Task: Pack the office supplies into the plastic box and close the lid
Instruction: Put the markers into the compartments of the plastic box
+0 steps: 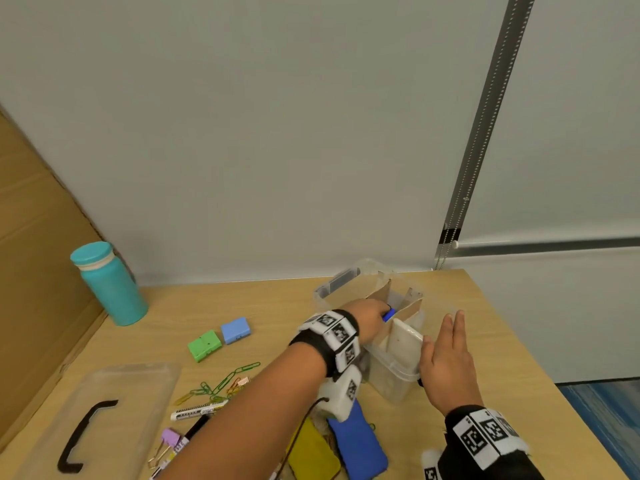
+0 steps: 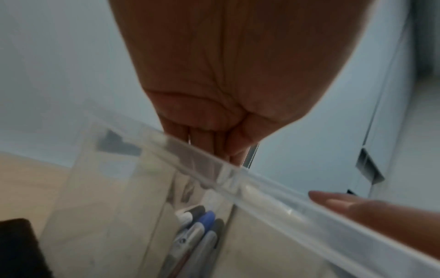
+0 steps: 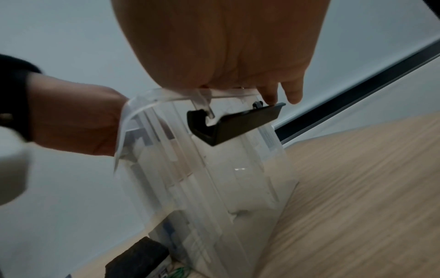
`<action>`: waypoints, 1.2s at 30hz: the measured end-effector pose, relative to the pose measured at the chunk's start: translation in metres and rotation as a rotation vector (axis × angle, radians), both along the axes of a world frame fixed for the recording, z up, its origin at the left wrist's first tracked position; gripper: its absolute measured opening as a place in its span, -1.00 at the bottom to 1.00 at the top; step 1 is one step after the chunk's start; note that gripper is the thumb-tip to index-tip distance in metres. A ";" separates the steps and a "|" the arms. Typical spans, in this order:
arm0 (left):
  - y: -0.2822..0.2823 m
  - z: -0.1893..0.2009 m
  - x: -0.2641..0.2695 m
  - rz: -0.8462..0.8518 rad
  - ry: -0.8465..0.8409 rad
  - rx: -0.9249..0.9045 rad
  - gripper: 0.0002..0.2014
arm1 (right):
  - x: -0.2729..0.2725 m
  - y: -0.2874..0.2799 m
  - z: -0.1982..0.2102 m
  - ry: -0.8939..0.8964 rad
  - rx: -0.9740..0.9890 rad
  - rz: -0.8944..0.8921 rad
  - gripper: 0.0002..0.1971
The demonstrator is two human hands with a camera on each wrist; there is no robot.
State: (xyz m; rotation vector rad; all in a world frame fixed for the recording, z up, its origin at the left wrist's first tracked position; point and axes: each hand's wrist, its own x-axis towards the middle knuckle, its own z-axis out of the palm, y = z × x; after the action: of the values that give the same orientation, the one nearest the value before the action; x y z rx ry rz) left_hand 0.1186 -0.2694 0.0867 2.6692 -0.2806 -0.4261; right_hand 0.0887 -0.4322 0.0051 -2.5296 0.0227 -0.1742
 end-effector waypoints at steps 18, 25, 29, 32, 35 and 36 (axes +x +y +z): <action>0.209 -0.066 -0.221 0.358 -0.096 0.243 -0.81 | -0.011 0.005 0.014 -0.028 -0.166 -0.072 -0.45; 0.223 -0.077 -0.237 0.389 0.034 0.360 -0.80 | -0.067 0.091 0.044 -0.433 -0.204 0.360 -0.72; 0.225 -0.078 -0.237 0.373 0.045 0.378 -0.84 | -0.113 0.161 0.031 -0.305 -0.249 0.898 -0.83; 0.223 -0.080 -0.234 0.351 0.080 0.414 -0.75 | -0.139 0.200 0.009 -0.089 -0.406 1.176 -0.72; 0.222 -0.084 -0.231 0.304 0.110 0.465 -0.72 | -0.151 0.222 0.001 -0.008 -0.577 1.237 -0.64; 0.223 -0.086 -0.231 0.305 0.113 0.452 -0.73 | -0.152 0.226 0.000 0.019 -0.608 1.228 -0.63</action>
State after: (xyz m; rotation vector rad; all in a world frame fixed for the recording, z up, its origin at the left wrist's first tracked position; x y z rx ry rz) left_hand -0.1119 -0.0464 0.0010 3.0361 0.2897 -0.5961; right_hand -0.0635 -0.2059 0.0054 -2.5949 -1.7243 0.3901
